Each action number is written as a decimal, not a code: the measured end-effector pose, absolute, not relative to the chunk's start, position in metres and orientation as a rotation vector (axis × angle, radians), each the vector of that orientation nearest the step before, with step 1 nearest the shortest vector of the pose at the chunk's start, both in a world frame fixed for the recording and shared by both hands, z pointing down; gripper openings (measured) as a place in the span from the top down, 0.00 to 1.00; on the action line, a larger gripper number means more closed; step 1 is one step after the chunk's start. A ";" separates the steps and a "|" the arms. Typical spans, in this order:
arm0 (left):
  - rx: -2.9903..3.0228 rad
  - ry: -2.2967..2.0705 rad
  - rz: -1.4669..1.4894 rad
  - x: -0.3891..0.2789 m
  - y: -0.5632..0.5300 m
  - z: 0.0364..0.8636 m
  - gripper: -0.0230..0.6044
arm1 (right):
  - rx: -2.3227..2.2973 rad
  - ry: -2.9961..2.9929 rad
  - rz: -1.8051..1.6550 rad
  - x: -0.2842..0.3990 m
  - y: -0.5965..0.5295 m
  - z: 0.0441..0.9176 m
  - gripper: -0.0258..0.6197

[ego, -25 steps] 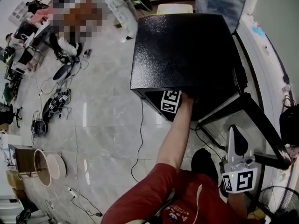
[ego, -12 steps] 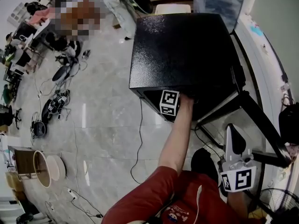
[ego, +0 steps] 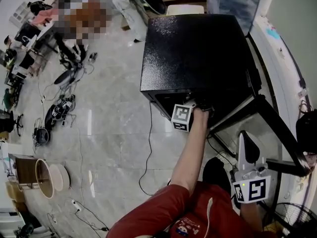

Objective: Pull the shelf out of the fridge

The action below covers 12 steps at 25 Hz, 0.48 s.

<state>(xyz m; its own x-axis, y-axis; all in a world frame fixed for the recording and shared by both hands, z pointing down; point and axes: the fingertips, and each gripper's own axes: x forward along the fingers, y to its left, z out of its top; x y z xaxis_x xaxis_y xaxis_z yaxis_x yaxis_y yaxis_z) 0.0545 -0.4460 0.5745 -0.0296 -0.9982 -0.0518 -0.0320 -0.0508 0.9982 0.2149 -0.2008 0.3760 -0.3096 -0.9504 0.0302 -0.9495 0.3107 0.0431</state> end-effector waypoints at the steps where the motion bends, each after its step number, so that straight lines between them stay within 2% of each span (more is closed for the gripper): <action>1: 1.251 -1.225 -1.254 0.055 -0.443 0.575 0.95 | 1.818 -2.501 -0.026 0.215 -0.200 0.376 0.96; 12: 1.240 -1.188 -1.252 0.051 -0.408 0.575 0.95 | 1.830 -2.498 -0.020 0.207 -0.196 0.379 0.96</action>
<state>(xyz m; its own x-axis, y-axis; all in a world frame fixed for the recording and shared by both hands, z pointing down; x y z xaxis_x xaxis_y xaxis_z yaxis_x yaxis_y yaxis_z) 0.0510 -0.4085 0.5750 -0.0070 -0.9987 -0.0495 0.0033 -0.0496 0.9988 0.2065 -0.1958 0.3788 -0.3010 -0.9532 0.0288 -0.9526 0.3019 0.0372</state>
